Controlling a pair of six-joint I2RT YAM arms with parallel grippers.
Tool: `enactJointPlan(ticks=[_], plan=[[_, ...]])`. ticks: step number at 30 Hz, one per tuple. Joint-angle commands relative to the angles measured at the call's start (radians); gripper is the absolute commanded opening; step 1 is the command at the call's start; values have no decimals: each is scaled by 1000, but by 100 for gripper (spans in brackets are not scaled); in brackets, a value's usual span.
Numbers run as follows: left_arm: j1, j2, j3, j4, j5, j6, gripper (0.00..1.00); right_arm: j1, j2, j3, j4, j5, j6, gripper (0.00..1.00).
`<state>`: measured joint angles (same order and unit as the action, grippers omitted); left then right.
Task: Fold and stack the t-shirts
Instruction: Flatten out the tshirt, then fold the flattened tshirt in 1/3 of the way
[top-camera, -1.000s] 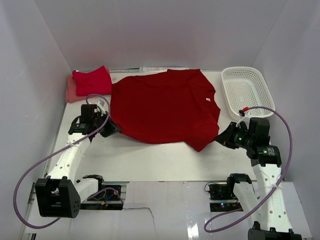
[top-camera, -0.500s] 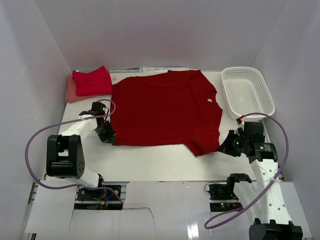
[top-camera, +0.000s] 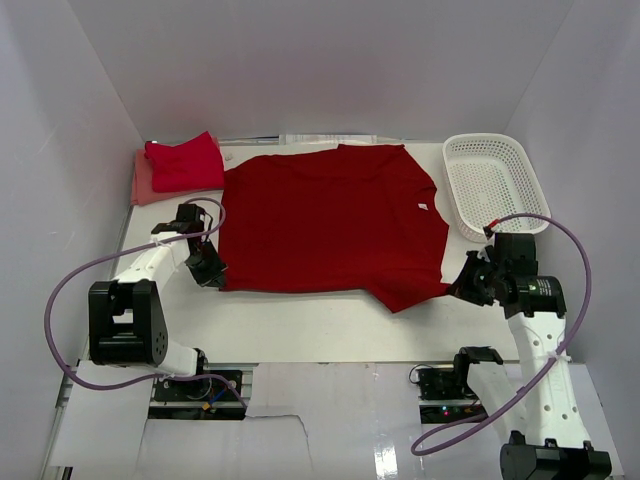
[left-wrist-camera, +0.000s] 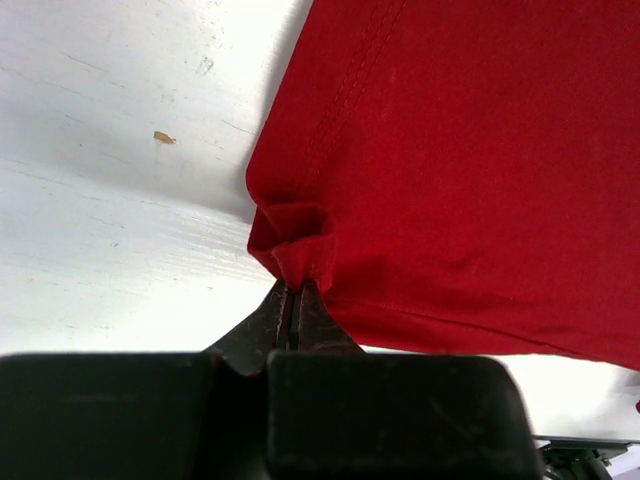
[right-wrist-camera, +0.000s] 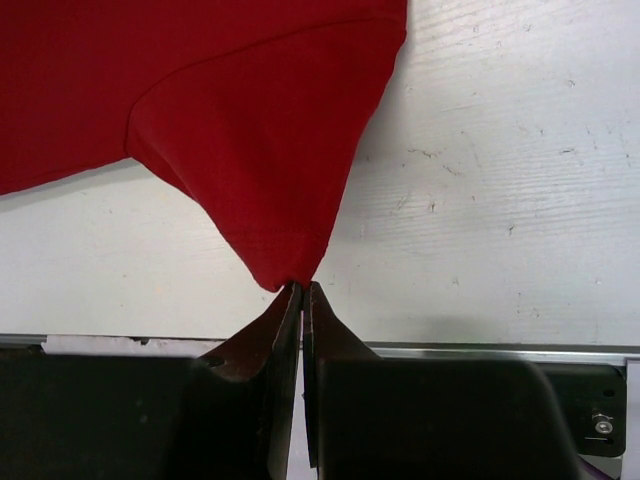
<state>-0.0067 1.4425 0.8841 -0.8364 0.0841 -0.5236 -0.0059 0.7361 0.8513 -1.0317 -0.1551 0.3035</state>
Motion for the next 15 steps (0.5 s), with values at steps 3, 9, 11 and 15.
enactJointPlan(ticks=[3, 9, 11, 15], plan=[[42, -8, 38, 20, -9, -7, 0, 4, 57, 9, 66, 20, -26, 8], [51, 48, 73, 66, 17, -29, 0, 4, 178, 17, 199, -4, -24, 8], [51, 65, 87, 89, 22, -33, 0, 3, 224, 43, 240, -9, -30, 8], [51, 90, 113, 128, 48, -30, 0, 4, 293, 94, 289, -14, -32, 8]])
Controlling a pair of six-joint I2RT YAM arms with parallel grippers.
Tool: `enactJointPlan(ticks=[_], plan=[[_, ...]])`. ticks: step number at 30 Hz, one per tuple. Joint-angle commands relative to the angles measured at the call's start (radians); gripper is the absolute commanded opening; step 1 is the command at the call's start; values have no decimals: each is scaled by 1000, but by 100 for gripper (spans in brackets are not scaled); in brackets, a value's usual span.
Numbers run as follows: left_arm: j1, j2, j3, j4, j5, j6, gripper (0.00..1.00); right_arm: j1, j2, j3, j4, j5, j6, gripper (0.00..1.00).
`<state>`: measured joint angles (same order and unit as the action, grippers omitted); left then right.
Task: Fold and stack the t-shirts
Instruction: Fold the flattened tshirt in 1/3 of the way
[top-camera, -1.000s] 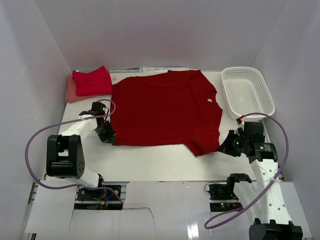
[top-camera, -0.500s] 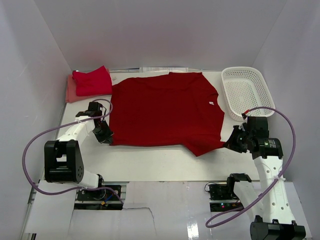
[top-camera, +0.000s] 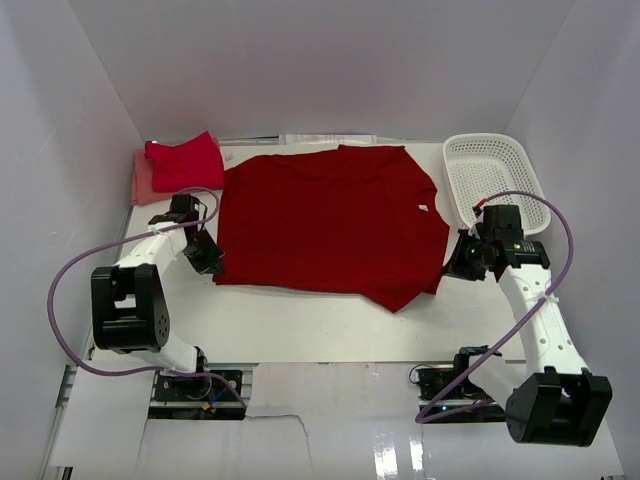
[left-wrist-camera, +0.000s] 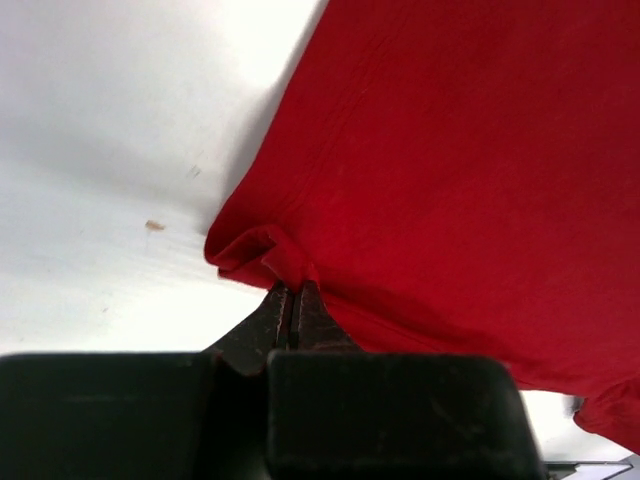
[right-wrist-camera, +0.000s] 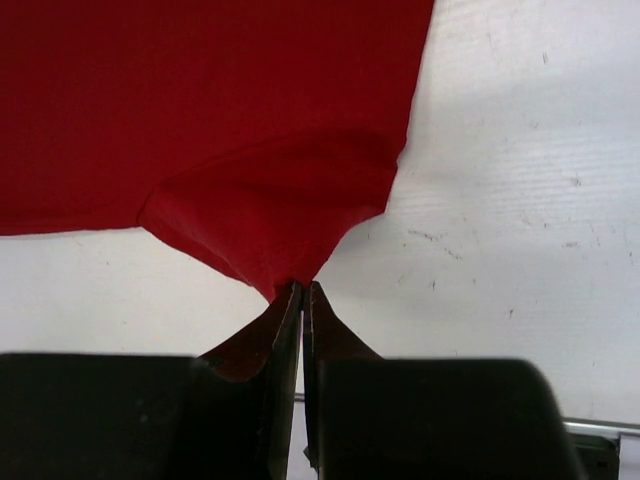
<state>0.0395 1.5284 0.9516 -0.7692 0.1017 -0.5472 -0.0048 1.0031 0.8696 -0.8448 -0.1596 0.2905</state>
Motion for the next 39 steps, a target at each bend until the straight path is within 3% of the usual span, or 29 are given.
enactJointPlan(ticks=[1, 14, 28, 39], plan=[[5, 7, 50, 70, 36, -5, 0, 3, 38, 88, 111, -20, -20, 8], [5, 82, 130, 94, 33, -19, 0, 60, 284, 311, 185, -35, 9, 8], [5, 164, 331, 65, 10, -43, 0, 91, 587, 604, 207, -35, 19, 8], [5, 197, 311, 68, 0, -48, 0, 134, 744, 749, 219, -44, 24, 8]])
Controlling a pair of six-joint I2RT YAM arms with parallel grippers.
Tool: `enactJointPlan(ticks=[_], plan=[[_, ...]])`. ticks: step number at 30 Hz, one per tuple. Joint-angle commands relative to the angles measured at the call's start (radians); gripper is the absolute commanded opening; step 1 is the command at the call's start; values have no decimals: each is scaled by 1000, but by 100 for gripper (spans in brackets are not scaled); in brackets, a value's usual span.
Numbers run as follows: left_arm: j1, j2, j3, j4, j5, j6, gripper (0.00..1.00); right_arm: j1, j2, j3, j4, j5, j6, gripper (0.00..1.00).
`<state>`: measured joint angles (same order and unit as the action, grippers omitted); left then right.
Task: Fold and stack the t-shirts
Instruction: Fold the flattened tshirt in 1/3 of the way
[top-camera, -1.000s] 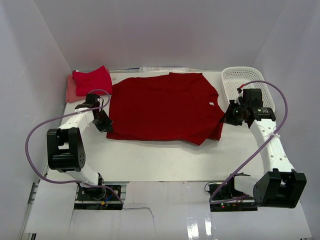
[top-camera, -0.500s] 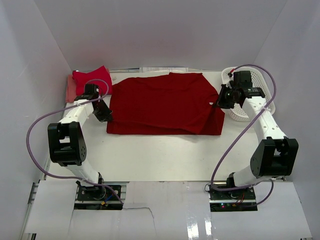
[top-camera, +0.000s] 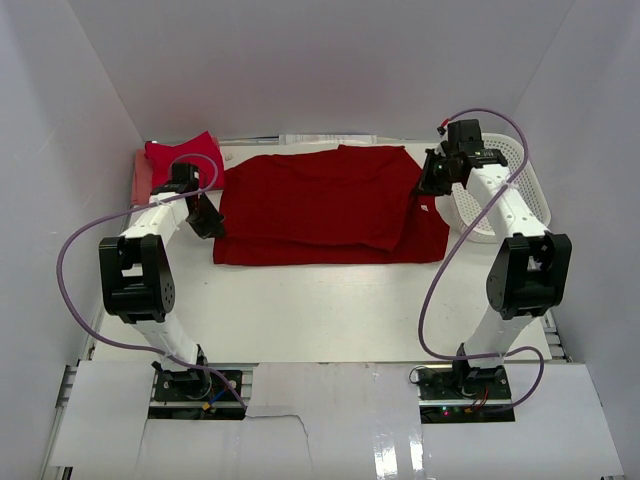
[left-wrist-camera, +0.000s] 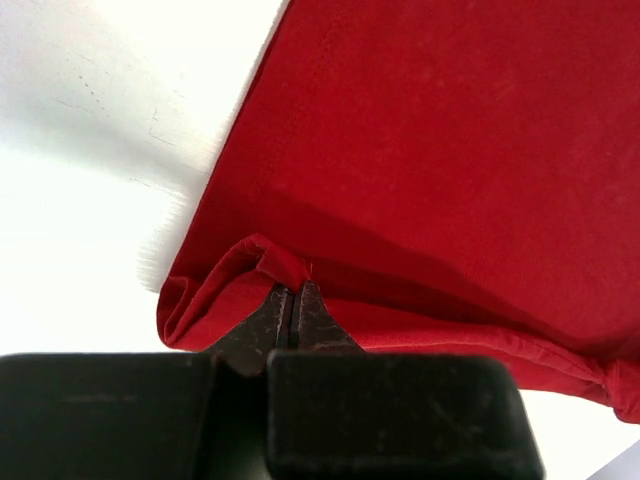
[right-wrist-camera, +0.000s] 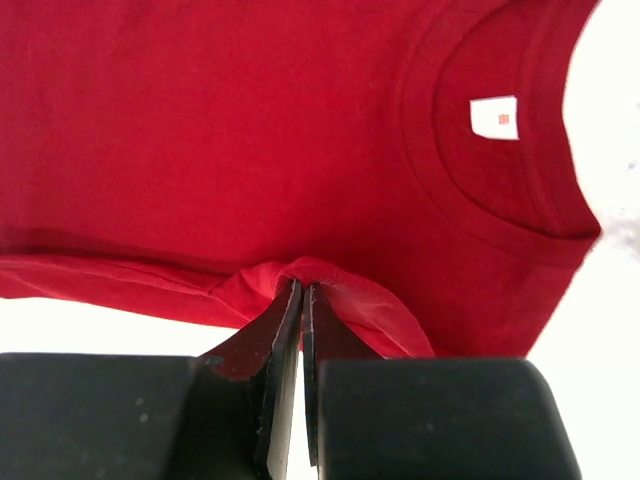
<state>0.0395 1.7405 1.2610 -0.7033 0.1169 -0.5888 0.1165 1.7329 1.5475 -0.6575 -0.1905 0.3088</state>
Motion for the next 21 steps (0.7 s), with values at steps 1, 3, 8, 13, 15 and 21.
enactJointPlan(ticks=[1, 3, 8, 13, 15, 21], plan=[[5, -15, -3, 5, -22, -6, 0, 15, 22, 83, 32, -15, 7, 8], [5, -13, -11, 5, -26, -5, 0, 15, 49, 126, 24, -13, 9, 8], [5, -15, -11, 7, -39, -5, 0, 18, 109, 233, -17, -13, 4, 8], [5, -12, -11, 7, -43, -3, 0, 20, 186, 360, -48, -30, 3, 8], [5, -9, -11, 7, -42, -5, 0, 22, 217, 388, -65, -33, 3, 8], [5, -4, -8, 7, -52, -3, 0, 26, 257, 413, -59, -35, 4, 8]])
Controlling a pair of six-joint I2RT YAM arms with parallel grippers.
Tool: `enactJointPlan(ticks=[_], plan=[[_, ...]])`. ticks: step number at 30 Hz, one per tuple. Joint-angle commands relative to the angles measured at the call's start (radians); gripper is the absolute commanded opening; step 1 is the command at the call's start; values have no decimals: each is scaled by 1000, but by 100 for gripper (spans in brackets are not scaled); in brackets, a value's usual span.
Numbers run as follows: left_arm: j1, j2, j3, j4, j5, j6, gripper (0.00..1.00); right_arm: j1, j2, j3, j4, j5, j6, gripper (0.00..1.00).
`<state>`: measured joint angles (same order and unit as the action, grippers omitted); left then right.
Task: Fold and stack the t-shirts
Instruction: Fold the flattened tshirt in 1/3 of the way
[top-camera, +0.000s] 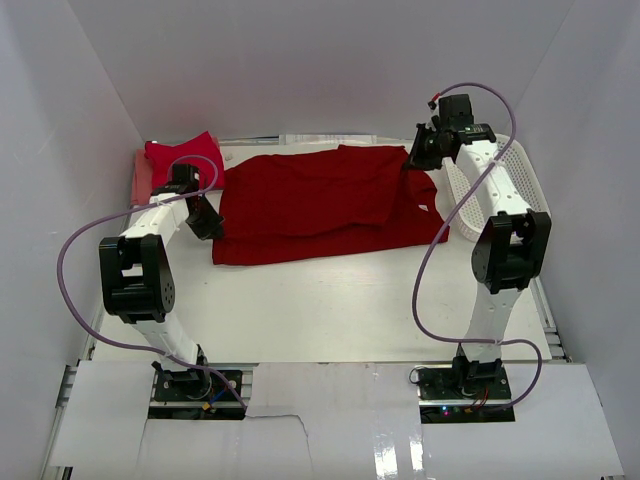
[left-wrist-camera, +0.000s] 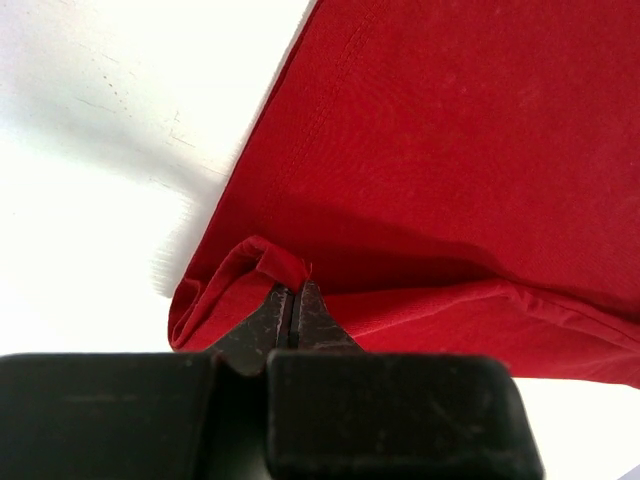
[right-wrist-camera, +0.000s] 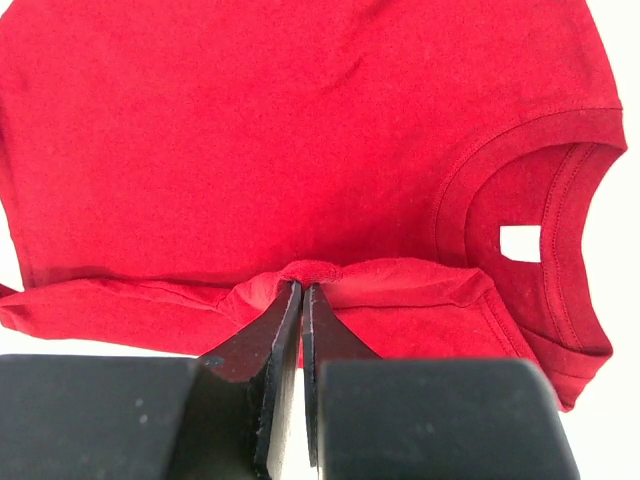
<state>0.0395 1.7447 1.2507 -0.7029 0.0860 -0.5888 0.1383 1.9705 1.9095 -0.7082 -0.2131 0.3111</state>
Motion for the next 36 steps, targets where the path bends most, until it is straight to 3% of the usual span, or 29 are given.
enactJointPlan(ticks=[1, 11, 36], plan=[[5, -8, 4, 8, -22, -3, 0, 4, 24, 56, -10, -9, 0, 8], [14, 3, 10, 5, -32, -2, 0, 4, 108, 102, -8, -2, 0, 8], [19, 67, 108, -4, -2, 17, 0, -20, 142, 220, -45, 41, 3, 8]])
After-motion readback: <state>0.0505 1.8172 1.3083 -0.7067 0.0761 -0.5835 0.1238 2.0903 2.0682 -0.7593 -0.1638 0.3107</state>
